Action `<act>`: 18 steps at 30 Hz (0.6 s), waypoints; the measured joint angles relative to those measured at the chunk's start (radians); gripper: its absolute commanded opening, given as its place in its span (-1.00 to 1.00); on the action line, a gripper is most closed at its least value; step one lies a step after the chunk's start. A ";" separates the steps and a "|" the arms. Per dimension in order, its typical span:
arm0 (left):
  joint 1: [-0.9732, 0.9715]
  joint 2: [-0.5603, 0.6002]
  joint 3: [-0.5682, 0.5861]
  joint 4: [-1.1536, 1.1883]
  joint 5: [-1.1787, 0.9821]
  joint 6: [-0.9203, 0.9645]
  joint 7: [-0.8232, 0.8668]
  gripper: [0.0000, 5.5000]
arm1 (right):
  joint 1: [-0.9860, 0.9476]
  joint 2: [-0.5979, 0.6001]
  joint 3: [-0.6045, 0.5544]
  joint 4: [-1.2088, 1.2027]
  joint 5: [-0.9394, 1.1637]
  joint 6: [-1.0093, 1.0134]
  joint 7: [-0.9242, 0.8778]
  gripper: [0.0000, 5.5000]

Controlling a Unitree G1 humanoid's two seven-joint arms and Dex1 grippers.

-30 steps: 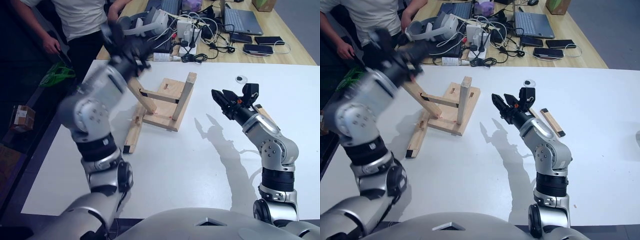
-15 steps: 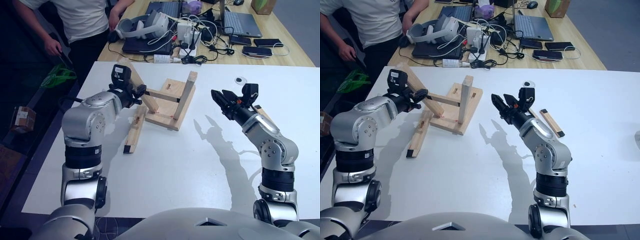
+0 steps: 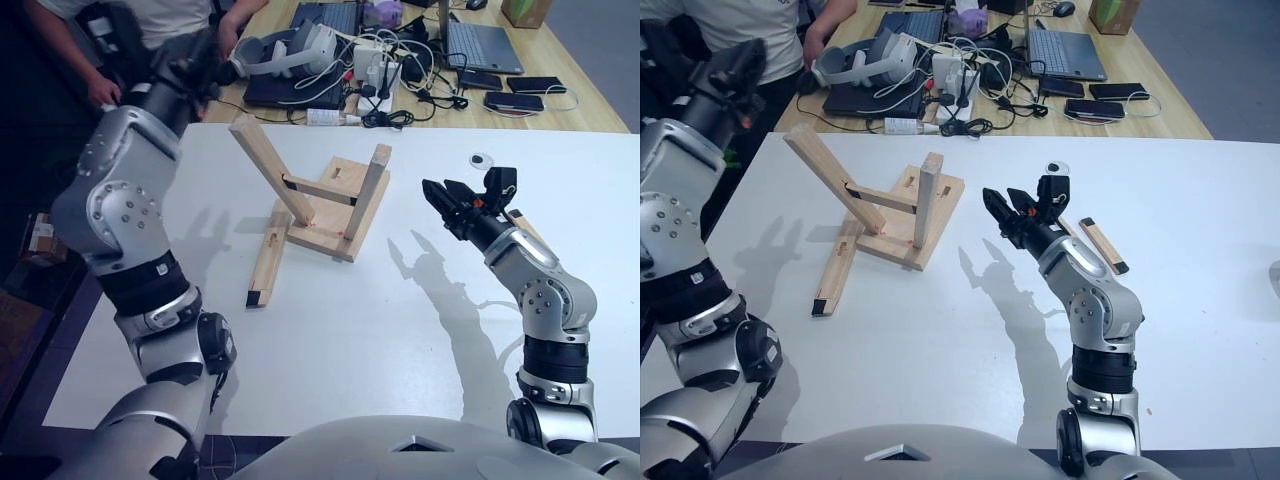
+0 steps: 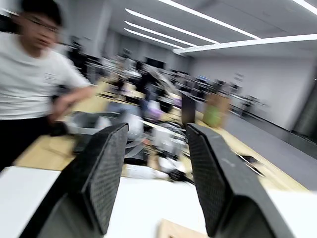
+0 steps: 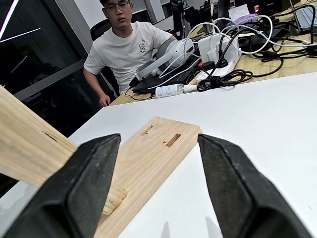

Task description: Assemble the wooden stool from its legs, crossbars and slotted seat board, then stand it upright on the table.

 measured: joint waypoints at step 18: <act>0.323 -0.180 -0.372 -0.170 0.169 0.249 0.016 -0.22 | 0.043 0.039 0.028 -0.033 -0.025 0.001 -0.064 0.07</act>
